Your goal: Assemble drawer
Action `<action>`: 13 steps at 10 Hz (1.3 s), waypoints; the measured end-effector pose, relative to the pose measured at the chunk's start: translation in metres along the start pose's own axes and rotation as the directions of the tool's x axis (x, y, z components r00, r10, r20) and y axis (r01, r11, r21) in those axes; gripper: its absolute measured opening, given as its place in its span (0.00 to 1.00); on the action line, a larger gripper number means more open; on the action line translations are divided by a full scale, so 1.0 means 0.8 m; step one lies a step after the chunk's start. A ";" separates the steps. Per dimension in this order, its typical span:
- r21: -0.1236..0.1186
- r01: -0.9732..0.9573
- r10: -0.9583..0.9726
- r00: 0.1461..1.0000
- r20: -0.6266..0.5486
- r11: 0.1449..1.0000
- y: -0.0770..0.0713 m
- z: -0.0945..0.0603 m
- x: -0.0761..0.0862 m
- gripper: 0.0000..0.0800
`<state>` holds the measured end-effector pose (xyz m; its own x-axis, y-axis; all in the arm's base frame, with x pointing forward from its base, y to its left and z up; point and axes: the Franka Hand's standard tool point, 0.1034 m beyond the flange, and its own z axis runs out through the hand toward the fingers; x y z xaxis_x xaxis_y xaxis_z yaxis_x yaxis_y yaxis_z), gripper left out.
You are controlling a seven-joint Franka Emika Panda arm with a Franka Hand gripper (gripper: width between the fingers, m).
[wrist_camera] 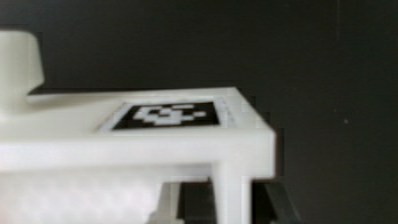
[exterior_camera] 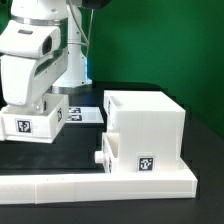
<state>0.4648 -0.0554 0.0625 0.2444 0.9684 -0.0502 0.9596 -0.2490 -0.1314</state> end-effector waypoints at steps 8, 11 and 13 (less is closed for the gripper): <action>-0.063 0.221 -0.221 0.975 0.005 0.973 0.024 -0.002 -0.002 0.05; -0.161 0.221 -0.223 0.975 0.004 0.962 0.035 -0.001 0.003 0.05; -0.171 0.221 -0.224 0.975 0.005 0.960 0.050 -0.008 0.010 0.05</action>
Offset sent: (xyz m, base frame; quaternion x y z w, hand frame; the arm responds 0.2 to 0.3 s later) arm 0.0304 0.0008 0.0109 -0.0964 0.0042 -0.0834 0.9918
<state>0.5059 -0.0572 0.0635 0.0230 0.9994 -0.0246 0.9992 -0.0222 0.0319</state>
